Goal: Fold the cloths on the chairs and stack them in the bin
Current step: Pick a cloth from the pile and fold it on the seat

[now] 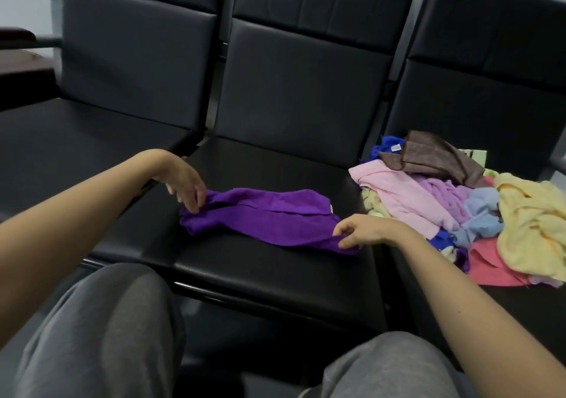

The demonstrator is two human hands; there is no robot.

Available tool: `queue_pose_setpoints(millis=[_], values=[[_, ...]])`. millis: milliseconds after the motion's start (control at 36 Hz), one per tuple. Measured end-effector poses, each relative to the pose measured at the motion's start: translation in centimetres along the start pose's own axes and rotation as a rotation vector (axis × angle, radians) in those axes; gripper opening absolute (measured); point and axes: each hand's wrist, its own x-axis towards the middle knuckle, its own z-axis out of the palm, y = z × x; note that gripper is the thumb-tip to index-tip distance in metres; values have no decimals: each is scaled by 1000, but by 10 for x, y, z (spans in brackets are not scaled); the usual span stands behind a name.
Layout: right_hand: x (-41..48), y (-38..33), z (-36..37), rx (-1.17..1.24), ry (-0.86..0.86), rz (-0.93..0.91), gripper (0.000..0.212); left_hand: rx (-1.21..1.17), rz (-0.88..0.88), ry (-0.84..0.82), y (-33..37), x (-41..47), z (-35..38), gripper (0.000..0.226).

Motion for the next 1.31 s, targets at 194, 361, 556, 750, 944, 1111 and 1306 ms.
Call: queue_pose_setpoints(millis=[194,361,556,750,944,1111,1306], values=[[20,4,5,58,535,-122,21,-40,81,622,63,32,1,17],[39,-1,21,211,772,-31,12,-43,386,699,163,74,24,27],[40,3,37,107,733,51,5,-104,315,813,188,103,38,26],[38,6,34,-151,830,-35,13,-209,476,833,186,93,37,22],[41,0,34,-428,822,-196,26,-263,595,674,187,74,36,16],[32,-1,29,-257,928,-172,27,0,517,705,163,63,42,49],[12,11,12,-105,949,-221,20,321,647,798,115,44,44,66]])
